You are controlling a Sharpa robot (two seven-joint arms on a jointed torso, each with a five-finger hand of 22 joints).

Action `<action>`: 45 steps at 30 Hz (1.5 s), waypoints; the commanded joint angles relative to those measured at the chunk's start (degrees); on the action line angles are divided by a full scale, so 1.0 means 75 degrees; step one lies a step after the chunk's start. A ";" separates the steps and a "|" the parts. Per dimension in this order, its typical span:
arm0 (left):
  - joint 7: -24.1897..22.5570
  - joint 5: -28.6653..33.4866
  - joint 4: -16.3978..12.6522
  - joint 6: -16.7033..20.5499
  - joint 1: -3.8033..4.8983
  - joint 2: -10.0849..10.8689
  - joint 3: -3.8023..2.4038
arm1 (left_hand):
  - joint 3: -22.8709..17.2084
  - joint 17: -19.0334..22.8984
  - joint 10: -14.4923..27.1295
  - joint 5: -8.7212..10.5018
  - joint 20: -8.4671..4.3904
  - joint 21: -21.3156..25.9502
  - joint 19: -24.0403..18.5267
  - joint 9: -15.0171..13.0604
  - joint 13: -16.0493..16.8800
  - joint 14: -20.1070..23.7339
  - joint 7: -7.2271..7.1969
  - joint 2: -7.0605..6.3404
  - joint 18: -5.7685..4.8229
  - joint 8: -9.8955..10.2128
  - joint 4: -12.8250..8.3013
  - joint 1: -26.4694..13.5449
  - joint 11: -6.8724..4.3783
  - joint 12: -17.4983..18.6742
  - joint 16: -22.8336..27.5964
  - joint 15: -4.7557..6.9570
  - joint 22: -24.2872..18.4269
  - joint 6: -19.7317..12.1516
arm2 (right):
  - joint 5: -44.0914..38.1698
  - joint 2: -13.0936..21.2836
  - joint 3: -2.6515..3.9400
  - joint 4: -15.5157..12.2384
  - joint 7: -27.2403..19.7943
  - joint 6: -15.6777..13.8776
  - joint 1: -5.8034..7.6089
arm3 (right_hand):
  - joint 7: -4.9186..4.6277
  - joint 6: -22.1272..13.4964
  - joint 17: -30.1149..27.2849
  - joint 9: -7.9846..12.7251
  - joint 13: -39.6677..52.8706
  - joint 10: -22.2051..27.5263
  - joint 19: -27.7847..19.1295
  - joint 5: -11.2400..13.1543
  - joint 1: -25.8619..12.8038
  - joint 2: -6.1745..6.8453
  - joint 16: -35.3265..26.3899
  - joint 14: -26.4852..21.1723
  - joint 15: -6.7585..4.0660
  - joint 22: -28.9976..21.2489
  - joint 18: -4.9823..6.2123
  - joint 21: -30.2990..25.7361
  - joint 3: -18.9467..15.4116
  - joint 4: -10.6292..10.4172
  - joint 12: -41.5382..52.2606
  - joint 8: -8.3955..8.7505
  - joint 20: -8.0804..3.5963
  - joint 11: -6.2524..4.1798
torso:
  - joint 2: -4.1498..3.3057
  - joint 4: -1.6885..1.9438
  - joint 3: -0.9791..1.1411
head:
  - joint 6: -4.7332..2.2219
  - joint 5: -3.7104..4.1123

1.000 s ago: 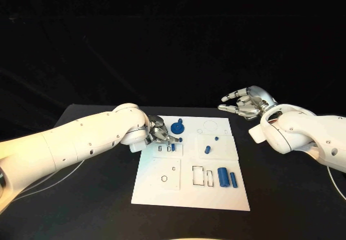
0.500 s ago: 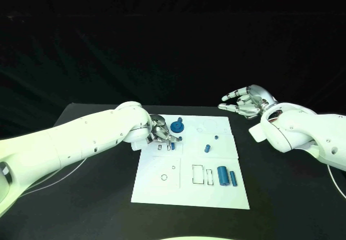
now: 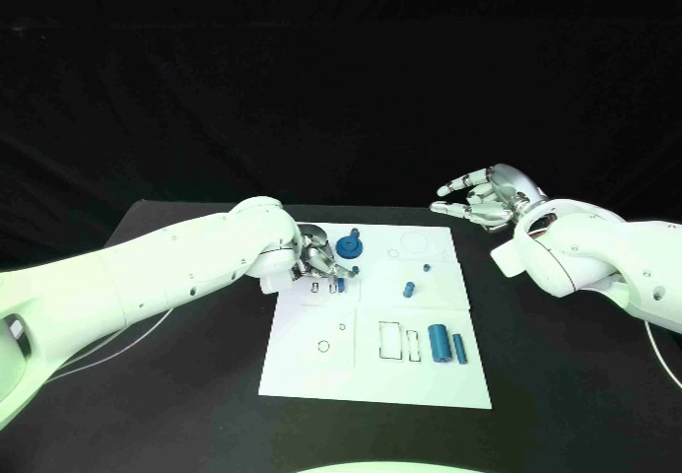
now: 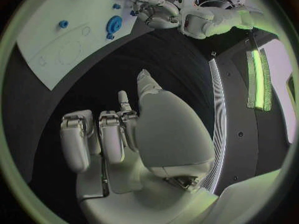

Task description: Assemble the parts on the task board

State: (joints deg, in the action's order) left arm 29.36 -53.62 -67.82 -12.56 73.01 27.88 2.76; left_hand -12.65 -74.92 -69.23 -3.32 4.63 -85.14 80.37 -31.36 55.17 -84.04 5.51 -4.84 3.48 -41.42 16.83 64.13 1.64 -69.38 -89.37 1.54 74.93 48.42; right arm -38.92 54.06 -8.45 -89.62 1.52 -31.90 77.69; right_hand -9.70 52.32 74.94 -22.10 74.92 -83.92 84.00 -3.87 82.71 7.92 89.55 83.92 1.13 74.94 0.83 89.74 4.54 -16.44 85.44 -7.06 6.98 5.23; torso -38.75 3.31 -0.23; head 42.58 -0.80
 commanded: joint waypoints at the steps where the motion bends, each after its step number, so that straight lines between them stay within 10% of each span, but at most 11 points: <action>1: 0.0016 0.0039 0.0025 -0.0217 0.0011 -0.0031 0.0002 | -0.0034 -0.1886 -0.0009 0.0013 -0.0014 -0.0035 0.0021 -0.0023 0.0008 -0.0742 -0.0049 0.0006 -0.0074 -0.0034 -0.0024 0.0103 -0.0058 -0.0014 -0.0026 0.0053 0.0202 -0.0022 | -0.0088 -0.0008 0.0002 0.0002 -0.0015 0.0132 0.0002 | 0.0025 -0.0019 0.1707 0.0001 0.1459 -0.0280 0.0799 0.0045 -0.0062 -0.0009 -0.0031 0.0739 -0.0066 0.2008 -0.0110 0.0034 -0.0051 -0.0010 -0.0024 -0.0035 -0.0036 -0.0060 | -0.0001 0.0000 0.0001 | 0.0034 -0.0019; 45: 0.0027 0.0343 0.0223 -0.0418 0.0006 -0.0179 0.0025 | -0.1079 -0.1988 -0.0057 0.0014 -0.0090 -0.0052 0.0035 -0.0482 0.0092 -0.0785 -0.0165 0.0058 -0.0083 0.0033 -0.0079 0.1261 -0.0169 0.0036 -0.0073 0.0150 0.0272 -0.0020 | -0.0074 -0.0051 -0.0015 0.0066 0.0053 0.0215 0.0002 | 0.0032 -0.0009 0.1698 -0.0002 0.1479 -0.0303 0.0799 0.0041 -0.0086 -0.0075 -0.0035 0.0737 -0.0071 0.2008 -0.0110 0.0034 -0.0038 -0.0004 0.0001 -0.0067 -0.0042 -0.0068 | 0.0007 0.0001 0.0005 | 0.0148 -0.0030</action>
State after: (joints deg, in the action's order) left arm 29.55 -51.77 -66.15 -14.38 73.01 26.70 2.93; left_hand -20.36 -74.91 -69.74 -3.31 4.41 -85.13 80.57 -34.92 55.76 -84.05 4.50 -4.41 3.49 -41.36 16.28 73.17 0.70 -69.38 -89.60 2.36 74.92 48.24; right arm -38.98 53.71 -8.56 -89.12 2.12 -31.20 77.69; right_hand -9.70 52.32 74.92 -22.09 74.92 -83.92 84.00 -3.87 82.41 7.61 89.55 84.14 0.91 74.91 0.82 89.74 4.54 -16.44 85.44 -7.31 6.98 5.23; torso -38.69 3.30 -0.19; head 43.73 -1.02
